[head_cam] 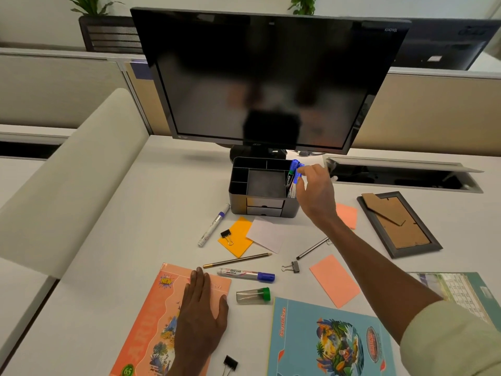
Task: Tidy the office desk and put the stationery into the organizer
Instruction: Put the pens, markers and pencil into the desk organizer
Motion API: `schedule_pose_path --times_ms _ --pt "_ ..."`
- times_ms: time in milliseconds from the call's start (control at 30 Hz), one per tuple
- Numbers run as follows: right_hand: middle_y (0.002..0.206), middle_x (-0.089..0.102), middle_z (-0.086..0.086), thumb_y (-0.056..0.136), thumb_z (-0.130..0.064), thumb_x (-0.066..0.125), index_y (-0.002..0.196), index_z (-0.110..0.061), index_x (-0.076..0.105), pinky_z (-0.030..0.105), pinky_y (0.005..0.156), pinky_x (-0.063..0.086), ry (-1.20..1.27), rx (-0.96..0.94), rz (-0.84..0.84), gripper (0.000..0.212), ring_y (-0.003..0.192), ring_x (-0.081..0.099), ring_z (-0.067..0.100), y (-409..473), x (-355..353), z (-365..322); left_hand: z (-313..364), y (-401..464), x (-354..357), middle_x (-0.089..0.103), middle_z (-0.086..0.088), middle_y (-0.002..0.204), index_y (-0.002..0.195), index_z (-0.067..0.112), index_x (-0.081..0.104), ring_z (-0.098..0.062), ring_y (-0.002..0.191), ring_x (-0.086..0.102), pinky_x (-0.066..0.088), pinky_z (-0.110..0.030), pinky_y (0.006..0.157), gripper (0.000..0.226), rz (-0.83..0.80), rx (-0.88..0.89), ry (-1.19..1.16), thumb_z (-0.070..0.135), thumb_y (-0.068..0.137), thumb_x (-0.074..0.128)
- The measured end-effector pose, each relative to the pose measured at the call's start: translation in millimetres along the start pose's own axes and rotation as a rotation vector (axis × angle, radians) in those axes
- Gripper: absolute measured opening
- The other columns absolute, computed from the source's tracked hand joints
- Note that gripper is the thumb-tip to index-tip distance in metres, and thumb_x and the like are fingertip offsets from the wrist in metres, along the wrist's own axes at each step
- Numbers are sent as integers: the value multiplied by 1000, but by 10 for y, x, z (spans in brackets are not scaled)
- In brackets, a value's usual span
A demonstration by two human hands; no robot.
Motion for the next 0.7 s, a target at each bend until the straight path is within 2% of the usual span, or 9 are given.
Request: schedule_pose_path --times_ms 167,300,400,467,567,700 --pt "90 62 8 93 -9 53 96 -6 65 27 74 43 81 -120 -106 13 86 53 21 -396 150 -229 6 6 -2 19 -5 159 150 5 25 -20 148 18 20 -38 119 79 -5 -7 6 54 89 33" --pt "91 63 0 91 -20 58 94 -15 66 29 78 46 127 -196 -376 10 85 51 11 -808 444 -375 0 9 5 17 -4 159 150 6 24 -18 148 16 17 -36 119 79 -7 -9 21 55 89 32" --pt "93 64 -7 88 -31 64 100 -21 67 22 74 37 108 -240 -591 16 81 46 3 -1121 635 -442 -3 5 5 18 -5 159 150 5 24 -19 148 17 19 -37 119 79 1 -6 29 55 89 32" --pt "96 65 -6 86 -33 68 103 -22 68 22 72 37 95 -244 -708 20 82 46 4 -1289 723 -465 -3 2 5 18 -5 159 149 5 25 -19 148 17 18 -36 119 79 1 -5 36 54 89 32" --pt "103 65 -3 84 -32 70 106 -19 67 28 76 46 56 -229 -832 26 90 50 10 -1484 820 -459 -7 4 -5 19 -4 158 149 5 26 -19 148 19 18 -36 118 76 6 -13 32 51 89 39" --pt "106 64 -1 83 -33 69 107 -18 67 36 80 49 6 -198 -891 28 96 54 16 -1604 878 -413 -6 -2 -8 19 -5 158 149 4 28 -20 147 19 18 -36 118 76 5 -21 30 45 88 47"
Point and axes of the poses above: each hand's wrist, its own y-axis towards the middle knuckle, its own x-axis out of the palm, z = x × y, the point moved 9 cm from there along y, towards the middle knuckle
